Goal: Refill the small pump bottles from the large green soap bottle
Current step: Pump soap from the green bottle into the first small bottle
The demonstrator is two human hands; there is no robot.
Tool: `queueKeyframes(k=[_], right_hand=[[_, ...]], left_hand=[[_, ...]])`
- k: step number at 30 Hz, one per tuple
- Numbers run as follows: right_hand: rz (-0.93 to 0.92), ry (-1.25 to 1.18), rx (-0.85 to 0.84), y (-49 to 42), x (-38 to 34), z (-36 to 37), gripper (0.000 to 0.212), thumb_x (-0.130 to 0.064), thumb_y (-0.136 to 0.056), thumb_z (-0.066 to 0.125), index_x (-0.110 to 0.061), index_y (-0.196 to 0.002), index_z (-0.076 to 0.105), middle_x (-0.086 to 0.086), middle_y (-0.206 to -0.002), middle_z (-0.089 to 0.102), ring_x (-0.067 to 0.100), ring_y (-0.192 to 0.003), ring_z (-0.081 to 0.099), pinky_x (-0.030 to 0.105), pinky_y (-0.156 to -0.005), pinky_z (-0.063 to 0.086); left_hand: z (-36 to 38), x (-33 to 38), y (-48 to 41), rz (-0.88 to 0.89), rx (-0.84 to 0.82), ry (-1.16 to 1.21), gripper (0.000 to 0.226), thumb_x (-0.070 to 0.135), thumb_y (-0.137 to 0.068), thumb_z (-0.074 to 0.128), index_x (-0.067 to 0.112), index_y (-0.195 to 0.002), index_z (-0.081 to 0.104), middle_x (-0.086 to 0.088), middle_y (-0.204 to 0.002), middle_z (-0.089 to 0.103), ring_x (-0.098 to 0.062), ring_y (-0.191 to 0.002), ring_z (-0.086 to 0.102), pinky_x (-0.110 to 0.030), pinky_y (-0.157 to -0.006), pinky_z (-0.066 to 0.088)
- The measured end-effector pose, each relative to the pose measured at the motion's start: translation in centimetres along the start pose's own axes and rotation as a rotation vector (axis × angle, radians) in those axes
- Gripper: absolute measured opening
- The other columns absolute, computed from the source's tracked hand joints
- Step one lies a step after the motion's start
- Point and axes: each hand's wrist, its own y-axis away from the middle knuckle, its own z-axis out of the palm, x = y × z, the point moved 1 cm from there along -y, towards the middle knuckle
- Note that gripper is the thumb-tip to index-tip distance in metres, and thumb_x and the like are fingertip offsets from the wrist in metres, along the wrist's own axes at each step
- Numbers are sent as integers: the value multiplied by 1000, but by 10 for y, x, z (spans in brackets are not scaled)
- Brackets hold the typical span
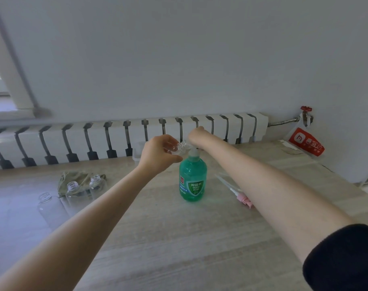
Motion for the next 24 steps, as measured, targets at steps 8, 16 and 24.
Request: queueKeyframes(k=[8,16,24], right_hand=[[21,46,2,-24,8,15,49,-13,-99,37,1,-143,21,13,-106,50,15,-76,45,24,-68,39],[31,31,21,-18,7,10,39,-13,-98,36,-1,-135,35,7,-86,48,11,-61,39,21,-51,33],[-46,11,94,-16,-3,-1,44,-3,-99,28,11,-140,27,17,-130,46,10,-58,31,20,-48,28]], left_hand=[[3,-4,2,-11,4,-17,34,11,-70,81,16,-100,64,2,-92,67,-10,-84,63,-25,-80,54],[3,-1,4,-38,-3,30,34,12,-70,81,15,-99,63,1,-92,68,-13,-85,65,-29,-81,56],[-2,5,0,-67,-27,79,34,9,-69,81,13,-98,63,-2,-93,69,-16,-86,66,-34,-82,56]])
